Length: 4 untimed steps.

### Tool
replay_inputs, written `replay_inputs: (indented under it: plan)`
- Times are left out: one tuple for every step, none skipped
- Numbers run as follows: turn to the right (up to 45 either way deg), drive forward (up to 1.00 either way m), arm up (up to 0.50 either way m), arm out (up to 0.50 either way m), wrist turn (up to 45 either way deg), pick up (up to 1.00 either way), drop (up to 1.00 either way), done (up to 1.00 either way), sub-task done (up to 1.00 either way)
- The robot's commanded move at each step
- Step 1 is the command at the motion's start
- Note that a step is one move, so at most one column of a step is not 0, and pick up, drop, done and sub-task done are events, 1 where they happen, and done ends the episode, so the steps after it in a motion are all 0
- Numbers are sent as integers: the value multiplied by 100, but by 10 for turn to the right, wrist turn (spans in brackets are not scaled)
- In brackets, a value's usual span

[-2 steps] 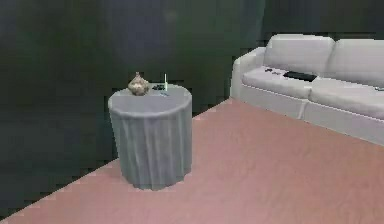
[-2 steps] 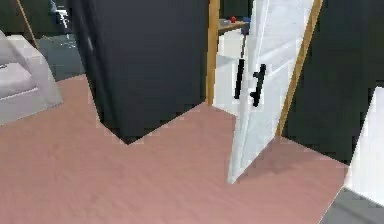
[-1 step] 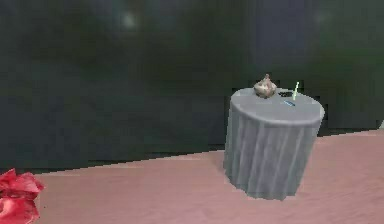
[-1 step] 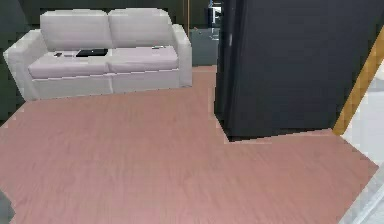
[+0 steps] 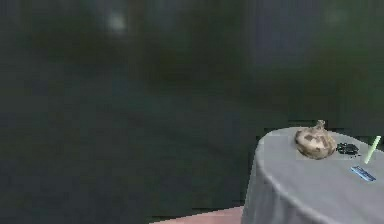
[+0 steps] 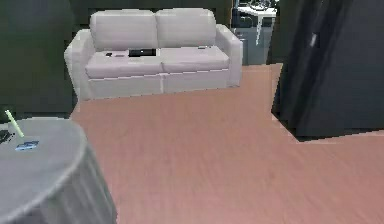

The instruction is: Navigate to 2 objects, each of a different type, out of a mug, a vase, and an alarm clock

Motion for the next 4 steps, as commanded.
replay_inputs:
  plan:
    - [330,0,0,0,0,0,0,0,0]
    - [0,0,0,0,0,0,0,0,100]
    - [450,0,0,0,0,0,0,0,0]
    - [450,0,0,0,0,0,0,0,0]
